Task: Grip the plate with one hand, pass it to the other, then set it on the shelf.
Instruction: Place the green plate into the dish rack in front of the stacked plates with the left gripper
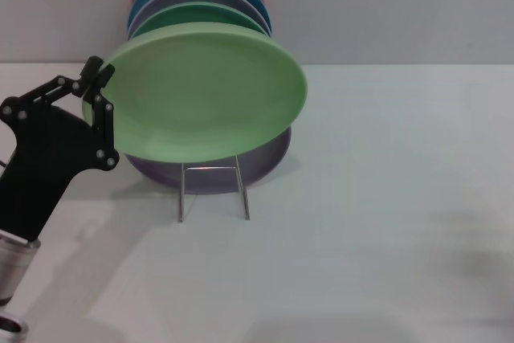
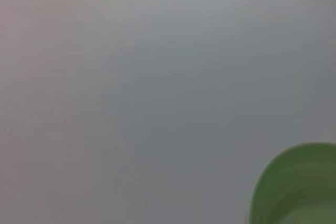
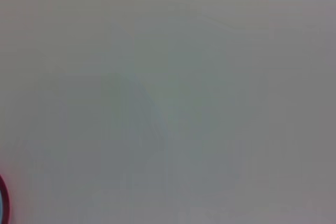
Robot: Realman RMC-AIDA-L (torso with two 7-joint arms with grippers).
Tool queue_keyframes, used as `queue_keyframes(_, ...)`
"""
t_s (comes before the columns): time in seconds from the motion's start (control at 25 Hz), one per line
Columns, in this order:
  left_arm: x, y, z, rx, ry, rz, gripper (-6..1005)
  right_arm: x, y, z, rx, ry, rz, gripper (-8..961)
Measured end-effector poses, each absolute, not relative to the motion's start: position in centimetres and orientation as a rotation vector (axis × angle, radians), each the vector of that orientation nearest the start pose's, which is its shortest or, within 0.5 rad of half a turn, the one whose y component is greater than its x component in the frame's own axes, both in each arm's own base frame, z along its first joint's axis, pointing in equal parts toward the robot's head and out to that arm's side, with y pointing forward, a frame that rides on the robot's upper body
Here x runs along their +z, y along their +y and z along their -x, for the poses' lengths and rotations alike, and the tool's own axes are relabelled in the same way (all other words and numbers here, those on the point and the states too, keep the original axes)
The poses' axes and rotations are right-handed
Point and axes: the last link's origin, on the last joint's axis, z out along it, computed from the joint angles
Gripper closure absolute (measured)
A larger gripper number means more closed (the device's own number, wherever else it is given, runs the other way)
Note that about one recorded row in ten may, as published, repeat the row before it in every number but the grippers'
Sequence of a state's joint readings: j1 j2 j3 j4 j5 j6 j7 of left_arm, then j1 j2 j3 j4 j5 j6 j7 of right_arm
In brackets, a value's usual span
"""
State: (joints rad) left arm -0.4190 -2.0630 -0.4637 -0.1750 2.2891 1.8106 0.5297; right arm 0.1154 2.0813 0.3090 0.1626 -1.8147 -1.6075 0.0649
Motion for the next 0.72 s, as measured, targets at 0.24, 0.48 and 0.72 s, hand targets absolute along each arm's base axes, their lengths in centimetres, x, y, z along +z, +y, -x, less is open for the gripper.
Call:
queue_keyframes(0.24,-0.4,28.1,24.6,-0.722,0.611,1.542,936,-0.2,20.0,-36.5,0.694,0.451,1.451,618)
queue_keyframes(0.48,0.1,28.4,25.2,-0.685,0.641,1.557,932,-0.2,20.2,-36.6,0.688,0.455,1.452,620)
queue_keyframes(0.72,-0.1,28.3,25.5,-0.67,0.654,1.587,928,-0.2,20.5,-36.6,0.687,0.456,1.452,620)
